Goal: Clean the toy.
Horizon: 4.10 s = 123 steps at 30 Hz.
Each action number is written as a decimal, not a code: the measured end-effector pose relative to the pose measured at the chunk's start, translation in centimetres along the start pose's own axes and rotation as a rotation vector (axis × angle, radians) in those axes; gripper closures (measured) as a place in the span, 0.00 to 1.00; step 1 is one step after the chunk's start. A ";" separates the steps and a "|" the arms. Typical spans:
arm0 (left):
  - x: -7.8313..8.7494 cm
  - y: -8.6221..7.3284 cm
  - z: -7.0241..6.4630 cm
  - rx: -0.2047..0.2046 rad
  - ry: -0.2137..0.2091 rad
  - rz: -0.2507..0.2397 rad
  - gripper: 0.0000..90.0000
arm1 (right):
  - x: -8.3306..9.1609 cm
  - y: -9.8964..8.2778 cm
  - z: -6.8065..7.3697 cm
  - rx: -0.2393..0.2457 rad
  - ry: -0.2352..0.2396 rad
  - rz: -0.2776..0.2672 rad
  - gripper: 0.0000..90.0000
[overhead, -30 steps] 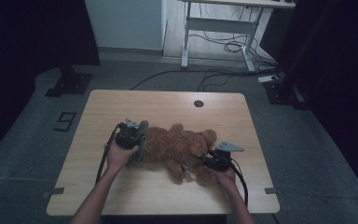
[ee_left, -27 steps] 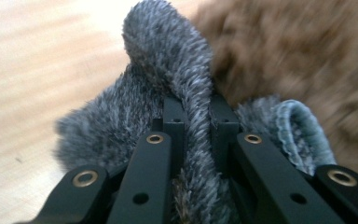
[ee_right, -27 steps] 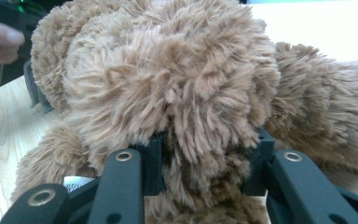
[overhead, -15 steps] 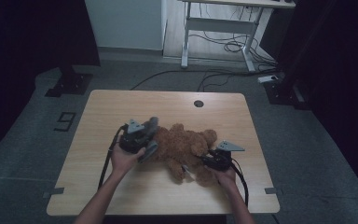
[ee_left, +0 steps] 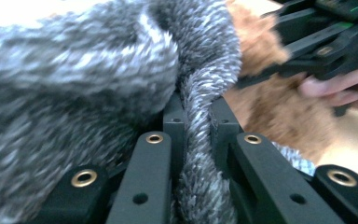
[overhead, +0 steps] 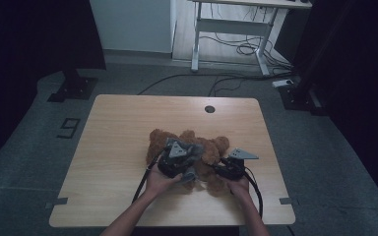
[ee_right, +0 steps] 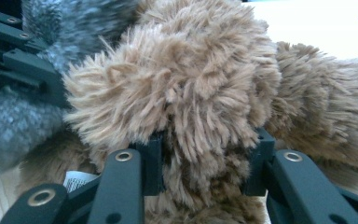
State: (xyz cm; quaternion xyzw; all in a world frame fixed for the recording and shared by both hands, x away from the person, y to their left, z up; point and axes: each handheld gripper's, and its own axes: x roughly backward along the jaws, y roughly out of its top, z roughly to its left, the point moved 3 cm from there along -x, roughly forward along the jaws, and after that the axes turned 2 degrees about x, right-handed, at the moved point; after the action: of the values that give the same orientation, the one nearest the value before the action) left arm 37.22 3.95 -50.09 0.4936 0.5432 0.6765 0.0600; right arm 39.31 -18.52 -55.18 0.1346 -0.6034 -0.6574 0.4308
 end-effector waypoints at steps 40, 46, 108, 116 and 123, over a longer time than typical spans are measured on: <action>1.3 7.2 9.7 0.149 0.133 0.006 0.89 | -0.1 0.0 -0.3 -0.003 0.032 -0.003 0.67; -0.2 4.6 9.8 0.193 0.074 0.066 0.89 | -0.2 -0.1 -0.2 0.021 0.022 -0.004 0.67; 3.3 3.2 7.8 0.087 0.220 -0.134 0.89 | -3.1 5.9 0.6 0.206 -0.086 -0.094 0.65; 1.5 4.7 9.5 0.132 0.213 -0.087 0.88 | -3.0 4.8 -0.3 0.226 -0.049 -0.080 0.65; 0.4 3.5 9.0 0.132 0.168 -0.043 0.88 | -2.6 3.4 -0.5 0.215 -0.025 -0.064 0.64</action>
State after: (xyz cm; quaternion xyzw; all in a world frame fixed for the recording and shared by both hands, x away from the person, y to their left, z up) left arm 45.20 8.89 -47.79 0.4265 0.6002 0.6767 -0.0038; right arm 42.60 -16.63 -53.13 0.1911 -0.6711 -0.6039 0.3853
